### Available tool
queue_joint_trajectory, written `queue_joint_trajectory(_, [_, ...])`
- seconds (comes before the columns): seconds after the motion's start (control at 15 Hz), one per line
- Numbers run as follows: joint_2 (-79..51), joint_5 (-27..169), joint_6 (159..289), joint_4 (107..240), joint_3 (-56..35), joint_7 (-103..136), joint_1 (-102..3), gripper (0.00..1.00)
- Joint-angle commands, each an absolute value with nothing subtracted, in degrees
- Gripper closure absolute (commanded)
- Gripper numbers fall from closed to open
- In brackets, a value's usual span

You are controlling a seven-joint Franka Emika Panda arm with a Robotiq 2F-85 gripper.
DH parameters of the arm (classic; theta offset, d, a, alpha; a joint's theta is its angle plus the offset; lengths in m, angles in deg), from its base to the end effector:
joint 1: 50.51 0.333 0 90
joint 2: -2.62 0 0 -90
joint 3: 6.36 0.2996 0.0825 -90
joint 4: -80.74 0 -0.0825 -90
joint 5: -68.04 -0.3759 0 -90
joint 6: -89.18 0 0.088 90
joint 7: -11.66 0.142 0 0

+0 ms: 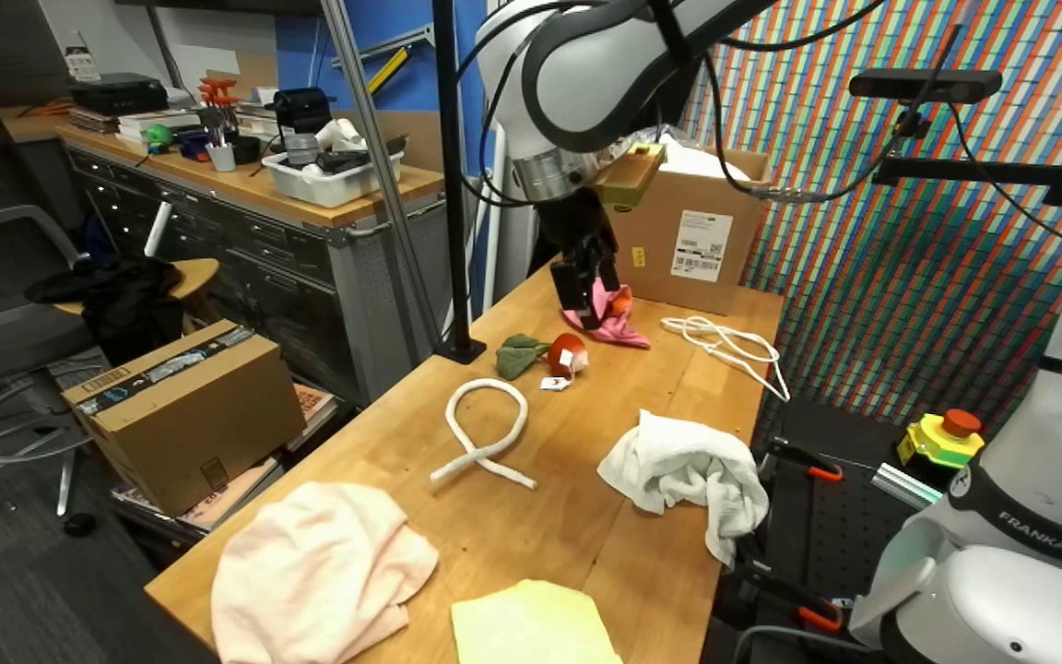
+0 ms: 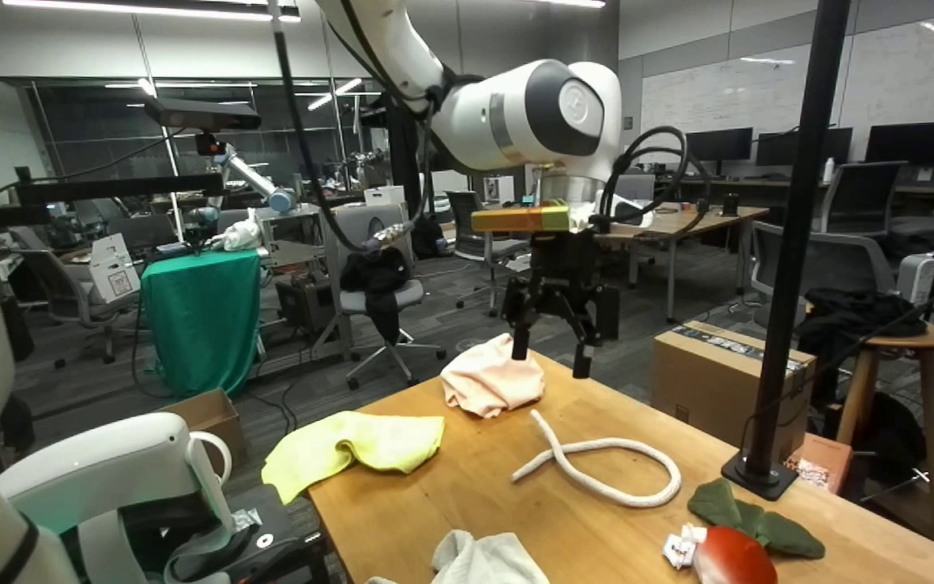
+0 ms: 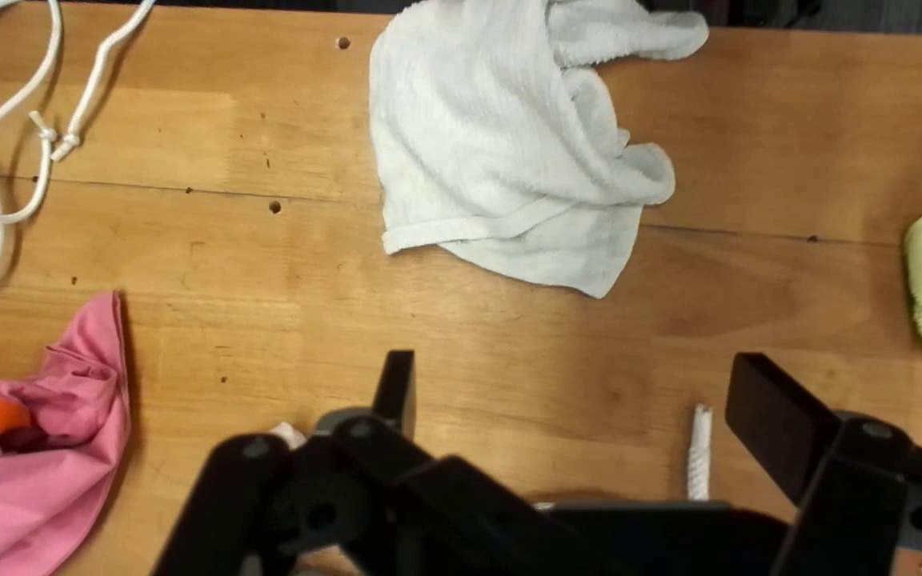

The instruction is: Separate the pile of clothes on the table

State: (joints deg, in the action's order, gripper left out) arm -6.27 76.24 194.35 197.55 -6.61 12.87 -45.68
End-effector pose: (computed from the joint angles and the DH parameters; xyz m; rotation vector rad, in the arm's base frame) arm 0.5142 0.0249 0.3010 2.9424 0.1787 -0.5231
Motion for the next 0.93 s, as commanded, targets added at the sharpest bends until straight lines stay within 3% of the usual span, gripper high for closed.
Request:
queue_joint_trajectory(0.0, [4.5,73.2,194.2,205.5,-5.3,5.9,-47.1,0.00])
queue_joint_trajectory(0.53, [20.3,66.6,208.9,219.5,-7.6,-6.2,-46.7,0.00])
queue_joint_trajectory(0.87, [20.4,64.6,207.7,219.7,-8.4,-8.4,-46.5,0.00])
